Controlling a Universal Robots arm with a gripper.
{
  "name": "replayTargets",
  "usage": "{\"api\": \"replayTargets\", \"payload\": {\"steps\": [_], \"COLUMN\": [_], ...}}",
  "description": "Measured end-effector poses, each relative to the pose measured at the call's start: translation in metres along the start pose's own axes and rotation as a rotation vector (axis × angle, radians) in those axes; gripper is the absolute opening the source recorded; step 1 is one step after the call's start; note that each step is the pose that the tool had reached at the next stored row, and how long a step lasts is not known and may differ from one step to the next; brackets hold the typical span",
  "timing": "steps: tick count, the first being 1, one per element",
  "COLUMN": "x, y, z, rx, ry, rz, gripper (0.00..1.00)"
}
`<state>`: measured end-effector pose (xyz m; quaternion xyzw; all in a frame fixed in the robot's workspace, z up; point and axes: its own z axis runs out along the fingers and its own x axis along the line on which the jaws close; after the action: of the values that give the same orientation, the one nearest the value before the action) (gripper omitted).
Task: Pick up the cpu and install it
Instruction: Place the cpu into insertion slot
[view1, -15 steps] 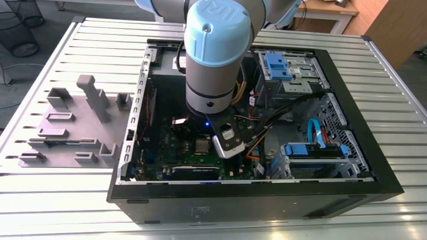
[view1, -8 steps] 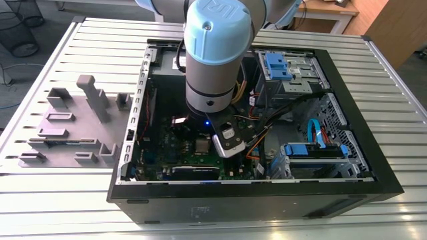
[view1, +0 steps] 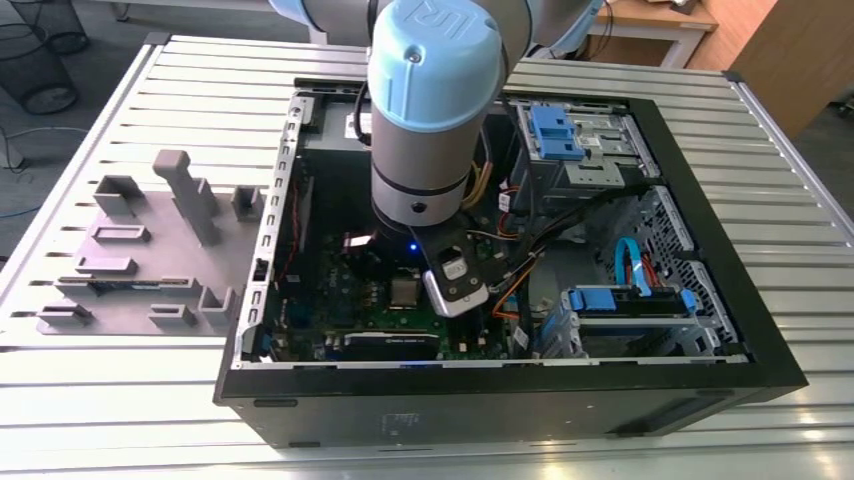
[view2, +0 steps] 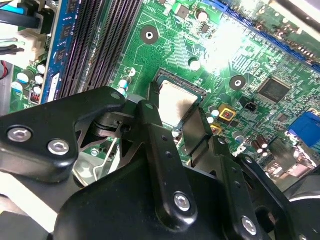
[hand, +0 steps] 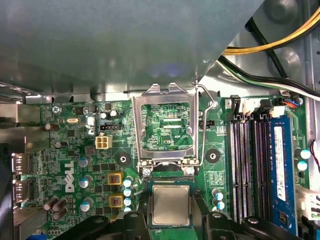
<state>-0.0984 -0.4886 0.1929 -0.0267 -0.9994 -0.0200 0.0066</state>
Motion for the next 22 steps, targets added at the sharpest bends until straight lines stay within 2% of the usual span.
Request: {"api": "replayTargets", "payload": {"steps": [22], "x": [0.0002], "y": [-0.0001], "z": [0.0014], "rx": [0.0000], "ry": [0.0000], "rz": [0.000], "gripper": [0.46]}}
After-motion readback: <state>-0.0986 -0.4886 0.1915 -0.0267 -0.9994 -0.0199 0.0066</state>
